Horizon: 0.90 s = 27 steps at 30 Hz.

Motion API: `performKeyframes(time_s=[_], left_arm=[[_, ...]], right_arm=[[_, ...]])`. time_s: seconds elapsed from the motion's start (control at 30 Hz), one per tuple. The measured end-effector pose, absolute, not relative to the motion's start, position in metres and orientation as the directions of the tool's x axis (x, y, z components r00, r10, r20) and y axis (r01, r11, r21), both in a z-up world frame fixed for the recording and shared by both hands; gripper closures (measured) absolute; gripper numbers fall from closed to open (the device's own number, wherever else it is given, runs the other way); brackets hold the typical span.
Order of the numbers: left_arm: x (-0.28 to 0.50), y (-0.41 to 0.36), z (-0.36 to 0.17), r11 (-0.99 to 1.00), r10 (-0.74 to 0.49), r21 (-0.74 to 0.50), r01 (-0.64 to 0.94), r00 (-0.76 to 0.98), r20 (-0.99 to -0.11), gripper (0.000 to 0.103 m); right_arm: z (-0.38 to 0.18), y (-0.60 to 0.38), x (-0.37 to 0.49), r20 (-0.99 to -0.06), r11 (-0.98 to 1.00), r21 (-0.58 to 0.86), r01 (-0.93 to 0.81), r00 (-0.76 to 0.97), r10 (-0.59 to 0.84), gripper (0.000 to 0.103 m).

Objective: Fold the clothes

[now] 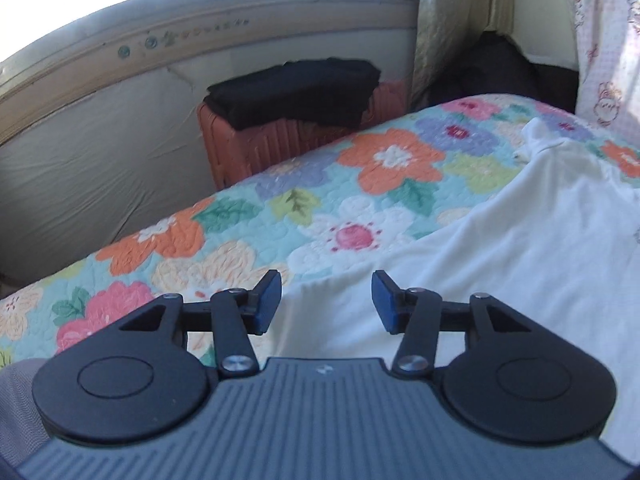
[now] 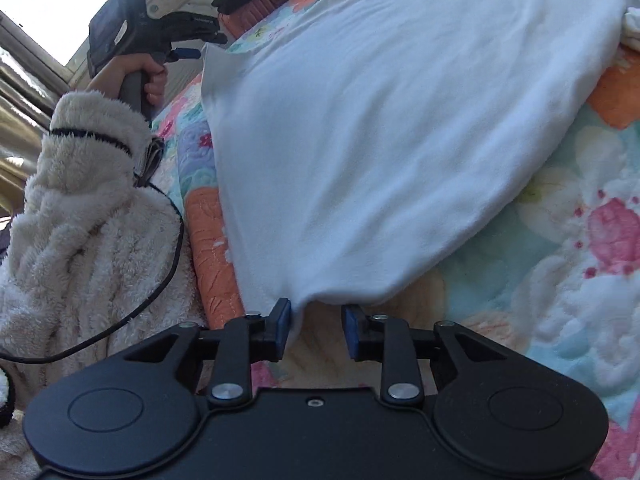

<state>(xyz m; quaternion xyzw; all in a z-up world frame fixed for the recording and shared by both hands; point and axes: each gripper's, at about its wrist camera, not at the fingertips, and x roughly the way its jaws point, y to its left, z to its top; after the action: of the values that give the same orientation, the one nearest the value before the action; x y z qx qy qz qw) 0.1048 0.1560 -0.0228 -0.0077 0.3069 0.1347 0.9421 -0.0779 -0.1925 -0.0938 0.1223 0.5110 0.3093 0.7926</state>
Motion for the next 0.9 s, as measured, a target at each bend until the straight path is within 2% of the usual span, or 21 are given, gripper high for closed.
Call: performKeyframes(time_s=[0.07,0.2,0.3,0.4,0.5,0.57,0.67,0.77,0.83,0.9], left_arm=[[0.099,0.129,-0.011,0.984,0.168,0.043,-0.173,0.815,-0.554,0.049],[0.096,0.061,-0.01,0.995,-0.096,-0.021,0.102,0.812,-0.576,0.043],[0.094,0.0,-0.024,0.95,-0.287,-0.087,0.299,0.728,-0.623,0.043],[0.082,-0.073,-0.035,0.857,-0.408,-0.053,0.513,0.612,-0.678,0.043],[0.074,-0.135,-0.042,0.77,-0.449,0.03,0.638,0.574,-0.685,0.039],[0.087,-0.16,-0.051,0.765,-0.452,0.0,0.644,0.536,-0.713,0.037],[0.108,-0.182,-0.068,0.77,-0.449,-0.049,0.636,0.485,-0.751,0.037],[0.117,-0.2,-0.084,0.767,-0.421,-0.019,0.641,0.482,-0.768,0.037],[0.114,-0.207,-0.091,0.77,-0.365,0.069,0.634,0.527,-0.767,0.036],[0.106,-0.214,-0.097,0.763,-0.318,0.162,0.626,0.581,-0.749,0.03]], right_arm=[[-0.084,-0.222,-0.074,-0.721,0.808,0.492,-0.324,0.369,0.587,0.059],[-0.072,-0.285,-0.065,-0.723,0.886,0.421,-0.192,0.518,0.456,0.058],[-0.074,-0.324,-0.052,-0.743,0.954,0.286,-0.095,0.607,0.283,0.058],[-0.076,-0.363,-0.035,-0.739,0.989,0.144,0.02,0.668,0.094,0.058],[-0.075,-0.403,-0.02,-0.715,0.984,0.119,0.133,0.699,-0.008,0.058],[-0.074,-0.427,-0.011,-0.696,0.969,0.17,0.18,0.718,-0.011,0.058],[-0.072,-0.449,0.0,-0.676,0.957,0.164,0.241,0.734,-0.069,0.058],[-0.07,-0.447,0.01,-0.658,0.975,0.094,0.203,0.748,-0.092,0.058],[-0.069,-0.438,0.013,-0.65,0.99,0.038,0.138,0.756,-0.08,0.058],[-0.071,-0.419,0.015,-0.648,0.995,-0.088,0.048,0.756,-0.094,0.058]])
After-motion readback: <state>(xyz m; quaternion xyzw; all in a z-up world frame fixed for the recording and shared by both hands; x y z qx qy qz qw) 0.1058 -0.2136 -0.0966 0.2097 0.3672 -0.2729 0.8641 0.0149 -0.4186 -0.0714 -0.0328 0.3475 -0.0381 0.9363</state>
